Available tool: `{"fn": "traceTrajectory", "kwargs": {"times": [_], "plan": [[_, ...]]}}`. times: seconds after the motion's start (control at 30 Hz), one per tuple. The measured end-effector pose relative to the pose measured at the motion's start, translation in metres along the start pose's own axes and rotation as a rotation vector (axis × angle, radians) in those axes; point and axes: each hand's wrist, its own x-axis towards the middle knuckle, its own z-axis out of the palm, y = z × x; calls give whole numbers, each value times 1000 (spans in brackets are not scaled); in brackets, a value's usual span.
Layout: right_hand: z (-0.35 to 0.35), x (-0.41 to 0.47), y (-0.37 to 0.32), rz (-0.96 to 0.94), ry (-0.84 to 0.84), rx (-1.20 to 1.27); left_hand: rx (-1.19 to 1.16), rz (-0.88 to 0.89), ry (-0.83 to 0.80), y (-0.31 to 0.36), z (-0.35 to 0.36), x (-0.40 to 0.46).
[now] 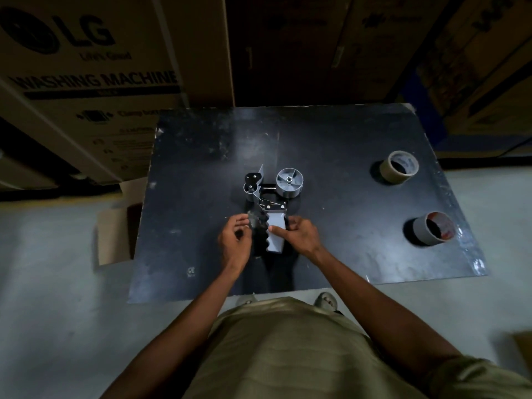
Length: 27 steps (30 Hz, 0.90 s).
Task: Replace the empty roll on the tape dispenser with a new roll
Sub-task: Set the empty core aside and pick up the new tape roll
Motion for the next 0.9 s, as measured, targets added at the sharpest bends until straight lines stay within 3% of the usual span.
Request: {"fn": "traceTrajectory", "kwargs": {"times": [0.43,0.9], "plan": [[18,3,-15,246,-129,410,8,-58,-59,-3,7,14],[22,-4,-31,157,-20,544,-121,-274,-13,-2,18,4]]}}
